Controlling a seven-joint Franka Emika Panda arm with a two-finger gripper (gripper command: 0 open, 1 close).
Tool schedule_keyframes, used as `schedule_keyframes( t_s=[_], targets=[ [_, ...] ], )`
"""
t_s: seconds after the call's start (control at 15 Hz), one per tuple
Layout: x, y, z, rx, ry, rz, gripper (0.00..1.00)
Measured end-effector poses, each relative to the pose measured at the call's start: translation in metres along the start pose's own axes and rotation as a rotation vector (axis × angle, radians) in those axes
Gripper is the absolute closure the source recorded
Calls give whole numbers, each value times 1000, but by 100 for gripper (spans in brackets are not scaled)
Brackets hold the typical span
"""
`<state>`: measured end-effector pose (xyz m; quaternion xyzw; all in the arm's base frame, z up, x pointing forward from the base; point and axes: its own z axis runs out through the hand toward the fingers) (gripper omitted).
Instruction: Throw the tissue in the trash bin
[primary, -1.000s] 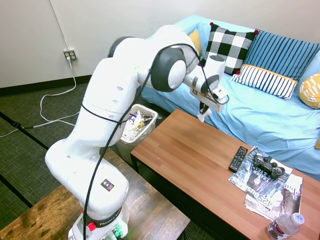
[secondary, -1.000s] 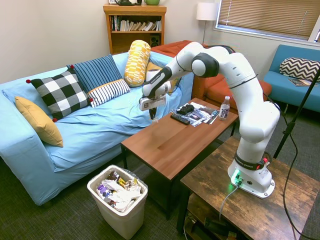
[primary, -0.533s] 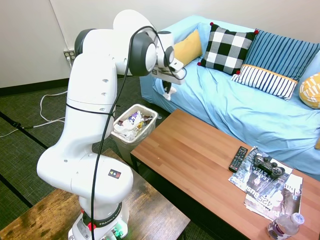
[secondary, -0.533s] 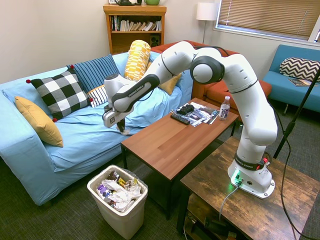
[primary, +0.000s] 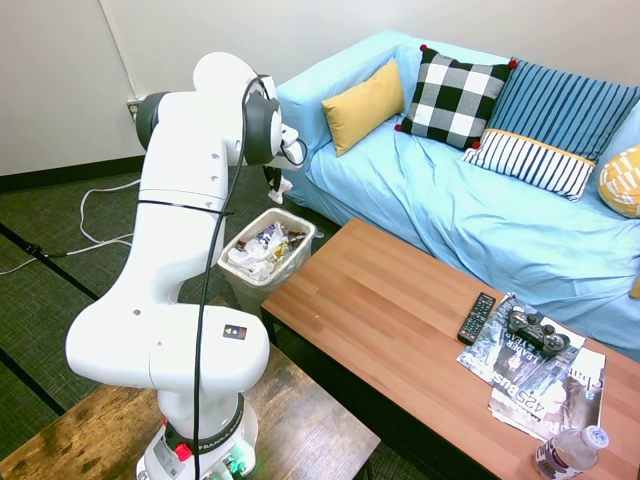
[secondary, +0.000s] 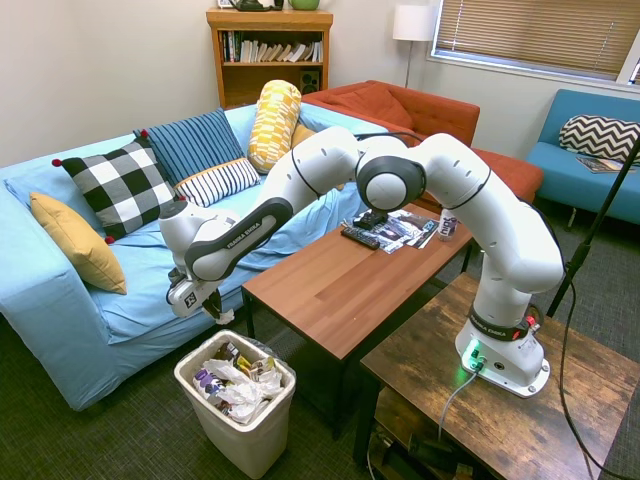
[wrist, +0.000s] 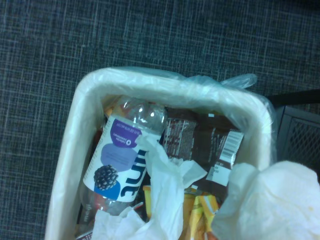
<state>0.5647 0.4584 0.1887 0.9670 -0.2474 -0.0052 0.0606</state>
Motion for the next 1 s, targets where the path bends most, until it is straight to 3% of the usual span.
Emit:
schedule_keyframes(
  t_s=[0.27, 1.0],
  targets=[
    [-9, -2, 18, -12, -40, 5, 0],
    [-13, 5, 23, -47, -57, 9, 0]
  ],
)
